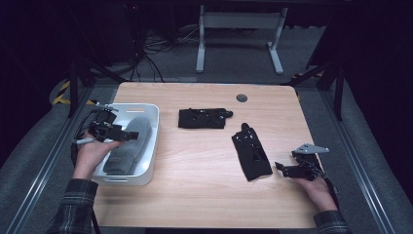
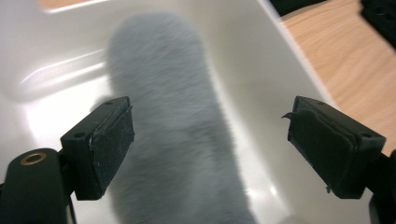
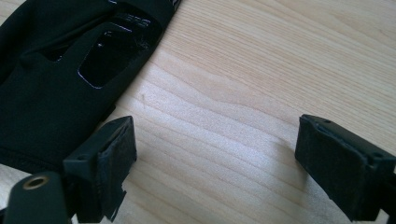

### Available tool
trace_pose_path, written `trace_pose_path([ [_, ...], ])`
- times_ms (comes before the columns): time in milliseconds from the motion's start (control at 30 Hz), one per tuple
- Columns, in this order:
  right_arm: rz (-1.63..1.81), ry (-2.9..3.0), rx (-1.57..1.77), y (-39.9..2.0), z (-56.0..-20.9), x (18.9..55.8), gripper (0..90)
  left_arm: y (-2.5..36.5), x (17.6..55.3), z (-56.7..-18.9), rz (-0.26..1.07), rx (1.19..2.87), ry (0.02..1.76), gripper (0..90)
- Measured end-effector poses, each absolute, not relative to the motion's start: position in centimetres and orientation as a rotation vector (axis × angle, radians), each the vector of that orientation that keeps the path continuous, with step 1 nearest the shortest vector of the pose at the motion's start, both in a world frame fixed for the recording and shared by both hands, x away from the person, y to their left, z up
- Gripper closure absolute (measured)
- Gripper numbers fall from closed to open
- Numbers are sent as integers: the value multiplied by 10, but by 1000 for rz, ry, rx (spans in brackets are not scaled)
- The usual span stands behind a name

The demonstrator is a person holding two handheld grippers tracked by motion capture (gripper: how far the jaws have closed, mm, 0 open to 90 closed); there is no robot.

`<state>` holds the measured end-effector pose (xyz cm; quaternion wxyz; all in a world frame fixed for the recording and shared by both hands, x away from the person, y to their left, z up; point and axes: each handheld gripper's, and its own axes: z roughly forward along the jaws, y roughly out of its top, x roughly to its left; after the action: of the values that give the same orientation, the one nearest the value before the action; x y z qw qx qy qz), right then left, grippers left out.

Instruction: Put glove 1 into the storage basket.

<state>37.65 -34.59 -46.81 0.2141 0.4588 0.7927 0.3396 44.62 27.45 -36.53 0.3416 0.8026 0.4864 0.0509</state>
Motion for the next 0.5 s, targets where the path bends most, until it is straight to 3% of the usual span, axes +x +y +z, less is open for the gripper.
trace_pose_path([
  [500,937,2200,1270,-345,-468,376,123,178,411,-351,117,2148,962,153],
])
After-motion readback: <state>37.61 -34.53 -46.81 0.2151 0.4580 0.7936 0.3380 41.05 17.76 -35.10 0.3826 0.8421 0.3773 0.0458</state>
